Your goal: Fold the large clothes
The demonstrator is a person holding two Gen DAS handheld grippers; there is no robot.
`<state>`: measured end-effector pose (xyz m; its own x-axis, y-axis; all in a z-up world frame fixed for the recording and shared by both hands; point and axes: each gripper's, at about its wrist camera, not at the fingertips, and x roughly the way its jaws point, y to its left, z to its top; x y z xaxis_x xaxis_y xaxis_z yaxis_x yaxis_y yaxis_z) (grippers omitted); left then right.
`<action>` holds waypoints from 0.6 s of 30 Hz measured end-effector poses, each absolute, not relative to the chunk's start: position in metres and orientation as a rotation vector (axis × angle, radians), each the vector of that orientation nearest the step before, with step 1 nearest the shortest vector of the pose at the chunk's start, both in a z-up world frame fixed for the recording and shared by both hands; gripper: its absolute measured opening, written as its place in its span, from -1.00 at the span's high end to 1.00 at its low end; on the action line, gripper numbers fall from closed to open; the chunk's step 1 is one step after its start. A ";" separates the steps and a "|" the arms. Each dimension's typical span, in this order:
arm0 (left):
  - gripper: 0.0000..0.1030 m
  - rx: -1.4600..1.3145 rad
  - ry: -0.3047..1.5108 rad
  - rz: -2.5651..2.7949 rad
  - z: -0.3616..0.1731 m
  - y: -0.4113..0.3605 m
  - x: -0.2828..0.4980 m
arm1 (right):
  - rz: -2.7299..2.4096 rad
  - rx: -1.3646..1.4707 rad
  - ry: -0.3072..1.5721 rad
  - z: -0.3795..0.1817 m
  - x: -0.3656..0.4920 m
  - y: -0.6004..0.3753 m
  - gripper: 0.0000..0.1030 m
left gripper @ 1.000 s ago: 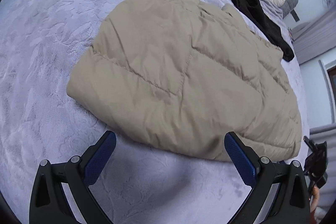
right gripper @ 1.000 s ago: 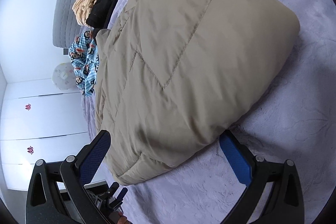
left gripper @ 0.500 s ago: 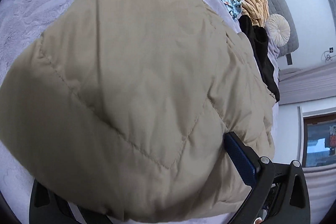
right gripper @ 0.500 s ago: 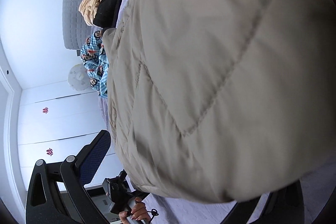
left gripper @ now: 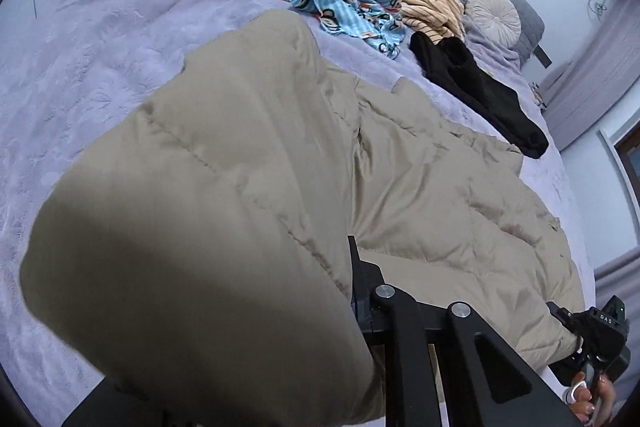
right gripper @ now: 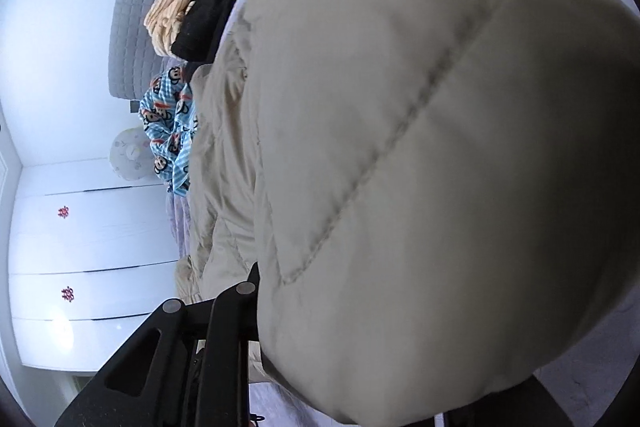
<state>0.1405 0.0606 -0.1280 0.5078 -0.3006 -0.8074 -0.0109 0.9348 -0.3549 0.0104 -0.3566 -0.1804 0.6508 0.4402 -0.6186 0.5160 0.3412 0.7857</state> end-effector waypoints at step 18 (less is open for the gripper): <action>0.61 -0.234 1.116 -0.315 -0.106 0.116 -0.027 | -0.075 1.266 1.008 -0.161 -0.129 -0.318 0.54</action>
